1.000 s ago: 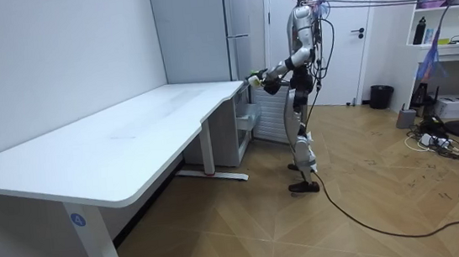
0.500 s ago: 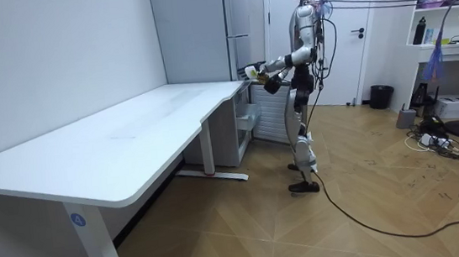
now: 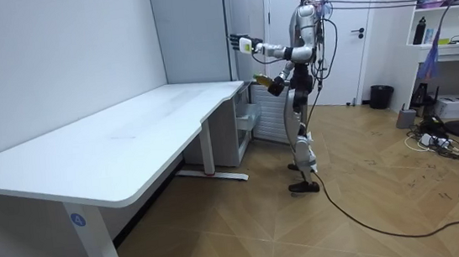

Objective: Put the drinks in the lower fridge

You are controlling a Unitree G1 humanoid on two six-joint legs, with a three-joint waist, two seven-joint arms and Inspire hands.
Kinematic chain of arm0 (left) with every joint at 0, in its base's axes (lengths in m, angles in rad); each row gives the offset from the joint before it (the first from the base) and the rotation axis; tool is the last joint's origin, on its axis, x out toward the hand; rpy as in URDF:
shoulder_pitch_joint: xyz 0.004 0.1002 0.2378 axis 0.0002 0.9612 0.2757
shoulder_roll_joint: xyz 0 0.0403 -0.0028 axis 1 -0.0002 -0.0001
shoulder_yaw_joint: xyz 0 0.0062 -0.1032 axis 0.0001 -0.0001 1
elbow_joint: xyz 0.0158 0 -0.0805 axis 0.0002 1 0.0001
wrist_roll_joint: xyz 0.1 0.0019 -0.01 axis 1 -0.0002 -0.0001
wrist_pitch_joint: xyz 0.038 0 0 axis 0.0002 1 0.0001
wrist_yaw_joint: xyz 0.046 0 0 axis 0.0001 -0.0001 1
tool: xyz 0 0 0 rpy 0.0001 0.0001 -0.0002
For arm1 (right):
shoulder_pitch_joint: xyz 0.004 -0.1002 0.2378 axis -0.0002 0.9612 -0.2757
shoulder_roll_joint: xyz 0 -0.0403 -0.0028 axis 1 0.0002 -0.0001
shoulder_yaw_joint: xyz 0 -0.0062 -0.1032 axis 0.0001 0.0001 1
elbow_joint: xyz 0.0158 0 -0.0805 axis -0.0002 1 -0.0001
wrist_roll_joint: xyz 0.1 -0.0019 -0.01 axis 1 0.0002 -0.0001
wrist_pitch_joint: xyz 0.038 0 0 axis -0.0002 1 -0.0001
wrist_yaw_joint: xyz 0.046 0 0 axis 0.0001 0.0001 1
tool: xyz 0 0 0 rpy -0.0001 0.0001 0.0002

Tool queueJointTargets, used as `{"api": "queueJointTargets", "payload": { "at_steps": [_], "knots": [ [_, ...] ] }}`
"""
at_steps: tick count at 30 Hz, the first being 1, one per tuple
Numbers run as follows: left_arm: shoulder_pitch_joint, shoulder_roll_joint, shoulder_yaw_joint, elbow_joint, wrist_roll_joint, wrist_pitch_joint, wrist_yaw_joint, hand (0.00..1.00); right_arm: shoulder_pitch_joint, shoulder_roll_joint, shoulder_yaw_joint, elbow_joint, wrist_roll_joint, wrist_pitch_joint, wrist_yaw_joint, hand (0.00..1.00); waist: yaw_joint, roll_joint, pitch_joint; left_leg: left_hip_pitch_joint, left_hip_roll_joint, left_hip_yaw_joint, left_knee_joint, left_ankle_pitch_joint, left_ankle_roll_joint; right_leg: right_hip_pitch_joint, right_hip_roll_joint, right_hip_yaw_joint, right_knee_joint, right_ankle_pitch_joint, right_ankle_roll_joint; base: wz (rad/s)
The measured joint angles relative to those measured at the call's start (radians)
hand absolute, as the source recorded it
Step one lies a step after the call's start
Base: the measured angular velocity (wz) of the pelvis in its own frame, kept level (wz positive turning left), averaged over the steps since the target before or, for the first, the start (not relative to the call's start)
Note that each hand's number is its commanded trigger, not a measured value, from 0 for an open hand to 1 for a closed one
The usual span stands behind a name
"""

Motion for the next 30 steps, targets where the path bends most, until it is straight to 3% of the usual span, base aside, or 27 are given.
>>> {"api": "queueJointTargets", "payload": {
  "at_steps": [2,5,13,18,21,25,26,30],
  "knots": [
    [-0.002,0.0,0.04,-0.02,0.001,-0.007,0.013,0.0,0.0,0.001,-0.023,0.0,-0.015,0.0,0.0,1.0,0.0,0.002,-0.0007,0.006,0.0,0.0,0.0,0.0,0.0,0.007,-0.001,-0.002,-0.001,-0.001,0.001,0.0],
    [-0.003,0.001,0.093,-0.045,0.002,-0.031,0.044,0.0,0.008,0.0,-0.069,0.0,-0.013,-0.002,0.001,1.0,0.019,0.01,0.0043,0.018,0.0,-0.002,-0.003,0.0,0.0,0.019,-0.001,-0.003,-0.005,-0.001,0.001,0.01],
    [0.002,0.004,0.284,-0.053,0.025,-0.081,0.156,0.0,0.082,0.002,-0.152,0.0,-0.015,-0.004,0.0,1.0,0.083,0.031,-0.0056,0.041,-0.002,-0.01,-0.02,0.0,-0.001,0.046,0.0,-0.013,-0.022,-0.005,0.003,0.03],
    [0.009,-0.004,0.461,-0.061,0.087,-0.114,0.358,0.0,0.127,0.005,-0.216,-0.004,-0.061,-0.01,-0.013,1.0,0.117,0.033,-0.0066,0.045,-0.005,-0.026,-0.025,0.0,-0.001,0.062,-0.001,-0.03,-0.04,-0.005,0.005,0.09],
    [0.027,-0.013,0.522,-0.054,0.097,-0.138,0.48,0.0,0.146,0.005,-0.225,-0.011,-0.061,-0.008,-0.036,1.0,0.14,0.031,-0.0081,0.056,-0.007,-0.028,-0.03,0.0,-0.001,0.074,-0.001,-0.034,-0.051,-0.006,0.005,0.03],
    [0.082,-0.044,0.562,-0.006,0.101,-0.144,0.609,0.0,0.171,0.008,-0.228,-0.044,-0.059,-0.006,-0.072,1.0,0.162,0.03,-0.0093,0.074,-0.008,-0.03,-0.036,0.0,-0.001,0.095,-0.001,-0.036,-0.063,-0.007,0.007,0.01],
    [0.096,-0.049,0.564,0.029,0.108,-0.143,0.643,0.0,0.172,0.011,-0.23,-0.044,-0.059,-0.003,-0.081,1.0,0.168,0.028,-0.0151,0.074,-0.008,-0.032,-0.036,0.0,-0.001,0.097,-0.001,-0.037,-0.067,-0.007,0.007,0.07],
    [0.115,-0.06,0.566,0.168,0.122,-0.142,0.757,0.0,0.176,0.016,-0.235,-0.057,-0.056,0.0,-0.093,1.0,0.187,0.023,-0.018,0.077,-0.008,-0.043,-0.036,0.0,-0.001,0.103,0.0,-0.043,-0.069,-0.007,0.007,0.03]
  ]
}}
